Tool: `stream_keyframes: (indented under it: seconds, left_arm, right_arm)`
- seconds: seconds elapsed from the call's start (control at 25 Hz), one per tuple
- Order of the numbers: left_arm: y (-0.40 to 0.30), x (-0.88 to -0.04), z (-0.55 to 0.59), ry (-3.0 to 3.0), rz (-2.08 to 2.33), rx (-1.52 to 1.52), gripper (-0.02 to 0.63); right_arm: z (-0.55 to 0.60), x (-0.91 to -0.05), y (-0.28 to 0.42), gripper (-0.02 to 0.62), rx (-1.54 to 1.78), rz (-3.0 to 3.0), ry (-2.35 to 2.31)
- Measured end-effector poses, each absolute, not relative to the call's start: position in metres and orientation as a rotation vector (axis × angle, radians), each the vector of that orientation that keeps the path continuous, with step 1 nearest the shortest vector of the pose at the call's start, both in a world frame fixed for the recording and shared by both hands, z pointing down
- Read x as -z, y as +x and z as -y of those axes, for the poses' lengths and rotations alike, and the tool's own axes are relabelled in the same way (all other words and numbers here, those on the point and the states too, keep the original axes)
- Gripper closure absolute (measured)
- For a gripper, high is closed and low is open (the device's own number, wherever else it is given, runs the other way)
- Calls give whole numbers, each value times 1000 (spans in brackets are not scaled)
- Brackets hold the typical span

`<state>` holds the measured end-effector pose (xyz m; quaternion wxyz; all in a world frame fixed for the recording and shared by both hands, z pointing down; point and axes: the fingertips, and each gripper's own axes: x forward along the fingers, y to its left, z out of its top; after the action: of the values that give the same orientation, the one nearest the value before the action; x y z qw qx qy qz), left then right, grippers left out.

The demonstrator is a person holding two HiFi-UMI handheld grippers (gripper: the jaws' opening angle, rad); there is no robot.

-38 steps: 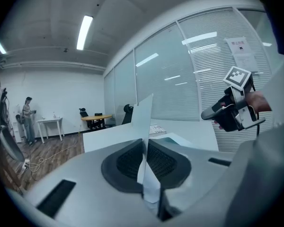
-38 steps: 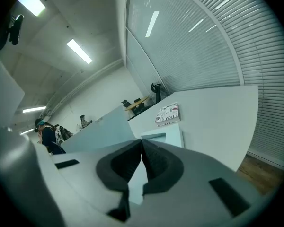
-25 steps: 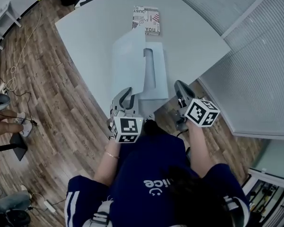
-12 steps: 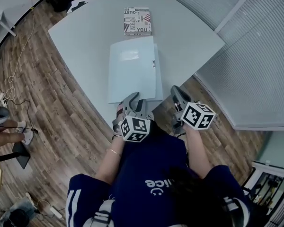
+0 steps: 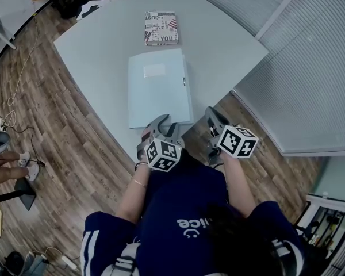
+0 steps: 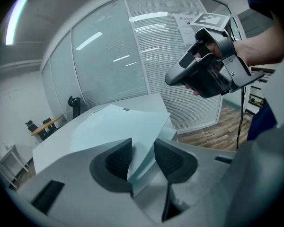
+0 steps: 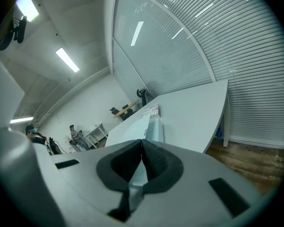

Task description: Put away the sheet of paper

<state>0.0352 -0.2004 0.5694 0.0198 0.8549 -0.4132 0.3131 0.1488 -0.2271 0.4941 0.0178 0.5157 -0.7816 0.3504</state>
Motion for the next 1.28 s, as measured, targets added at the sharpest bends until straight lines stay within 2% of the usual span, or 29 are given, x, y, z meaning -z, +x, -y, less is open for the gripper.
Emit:
stream_keyframes:
  seconds: [0.24,0.4,0.64,0.92,1.28]
  left_arm:
    - [39,-576,197,2621,1149,-965,444]
    - [43,-580,191,2529,1008,-826,410]
    - [35,-581,194,2399,1020,-661,410]
    - [25,-562,210,2228,1102,-288,411]
    - [9,-531,206,2277,1182,-241,411]
  right_arm:
    - [229,-498,152,585,-1086,2413,1603]
    - [229,-503,148,584,-1088,2415,1565]
    - [229,-504,139,584,-1069,2433,1520]
    - [221,-494,121,583,-1006,2543,1455]
    - [214,-482,100,583,-920,2625,1402]
